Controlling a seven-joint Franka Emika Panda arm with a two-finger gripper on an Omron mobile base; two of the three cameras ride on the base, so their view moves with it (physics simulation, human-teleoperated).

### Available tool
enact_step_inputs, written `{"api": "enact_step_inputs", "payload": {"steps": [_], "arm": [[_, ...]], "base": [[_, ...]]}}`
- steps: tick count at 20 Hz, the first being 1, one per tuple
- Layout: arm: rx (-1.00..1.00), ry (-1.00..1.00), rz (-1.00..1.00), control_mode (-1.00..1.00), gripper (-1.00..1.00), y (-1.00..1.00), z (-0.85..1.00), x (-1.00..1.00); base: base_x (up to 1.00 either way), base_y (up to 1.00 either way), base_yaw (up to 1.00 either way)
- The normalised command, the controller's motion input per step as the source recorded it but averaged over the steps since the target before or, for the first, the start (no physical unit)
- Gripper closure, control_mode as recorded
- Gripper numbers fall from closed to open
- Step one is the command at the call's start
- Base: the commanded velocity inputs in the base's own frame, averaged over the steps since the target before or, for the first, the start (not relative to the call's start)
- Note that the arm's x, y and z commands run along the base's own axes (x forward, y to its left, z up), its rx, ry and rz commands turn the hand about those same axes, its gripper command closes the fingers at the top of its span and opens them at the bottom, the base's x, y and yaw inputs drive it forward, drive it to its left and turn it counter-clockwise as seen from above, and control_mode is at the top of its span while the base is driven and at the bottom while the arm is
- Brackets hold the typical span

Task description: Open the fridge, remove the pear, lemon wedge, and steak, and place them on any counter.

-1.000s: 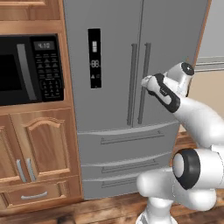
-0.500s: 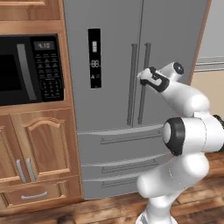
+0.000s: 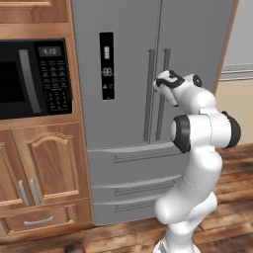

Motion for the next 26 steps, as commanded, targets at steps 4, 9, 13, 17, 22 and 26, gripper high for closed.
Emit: {"api": "enact_step_inputs", "payload": {"steps": [4,9,13,17,22,26], "arm": [[0.06,-0.09,0.0,-1.0,-1.0,-0.02,-0.28,0.59],[0.04,-0.01,0.0,-1.0,1.0,-0.03,-0.15,0.37],[0.0,0.0,0.0,-1.0,1.0,0.0,0.0,0.0],[0.0,0.02,0.0,-1.0,1.0,-0.12,-0.08,-0.42],[0.0,0.0,-0.01,-1.0,1.0,-0.92,-0.32,-1.0],[0.0,0.0,-0.04,-1.0,1.0,-1.0,-0.45,-1.0]], "base": [[0.0,0.0,0.0],[0.0,0.0,0.0],[0.0,0.0,0.0],[0.0,0.0,0.0],[0.0,0.0,0.0],[0.0,0.0,0.0]]}}
